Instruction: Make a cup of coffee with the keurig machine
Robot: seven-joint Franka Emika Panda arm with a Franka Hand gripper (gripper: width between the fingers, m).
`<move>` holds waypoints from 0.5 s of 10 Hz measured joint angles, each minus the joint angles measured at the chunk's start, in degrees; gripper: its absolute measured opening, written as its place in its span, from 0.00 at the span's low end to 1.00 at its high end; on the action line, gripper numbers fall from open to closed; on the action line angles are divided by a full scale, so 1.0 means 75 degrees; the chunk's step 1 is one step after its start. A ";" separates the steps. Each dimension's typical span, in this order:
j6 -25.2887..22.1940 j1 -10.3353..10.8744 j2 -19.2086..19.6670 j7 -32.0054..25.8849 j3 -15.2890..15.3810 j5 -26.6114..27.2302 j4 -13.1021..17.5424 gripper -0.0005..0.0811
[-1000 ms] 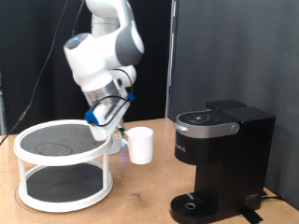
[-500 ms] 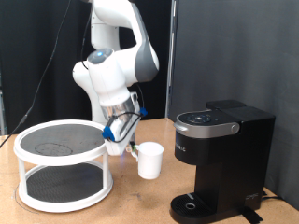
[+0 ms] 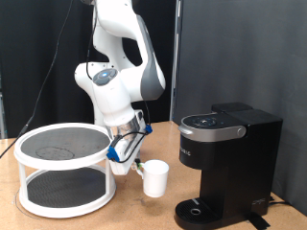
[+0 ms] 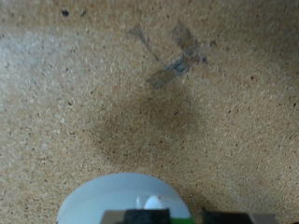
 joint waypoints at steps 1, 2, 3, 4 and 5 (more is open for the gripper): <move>0.0046 0.0007 0.0102 -0.0168 0.0064 0.0151 0.0031 0.01; 0.0093 0.0019 0.0201 -0.0280 0.0151 0.0268 0.0075 0.01; 0.0205 0.0049 0.0318 -0.0293 0.0258 0.0321 0.0102 0.01; 0.0401 0.0094 0.0437 -0.0310 0.0382 0.0424 0.0116 0.01; 0.0587 0.0145 0.0543 -0.0340 0.0497 0.0566 0.0123 0.01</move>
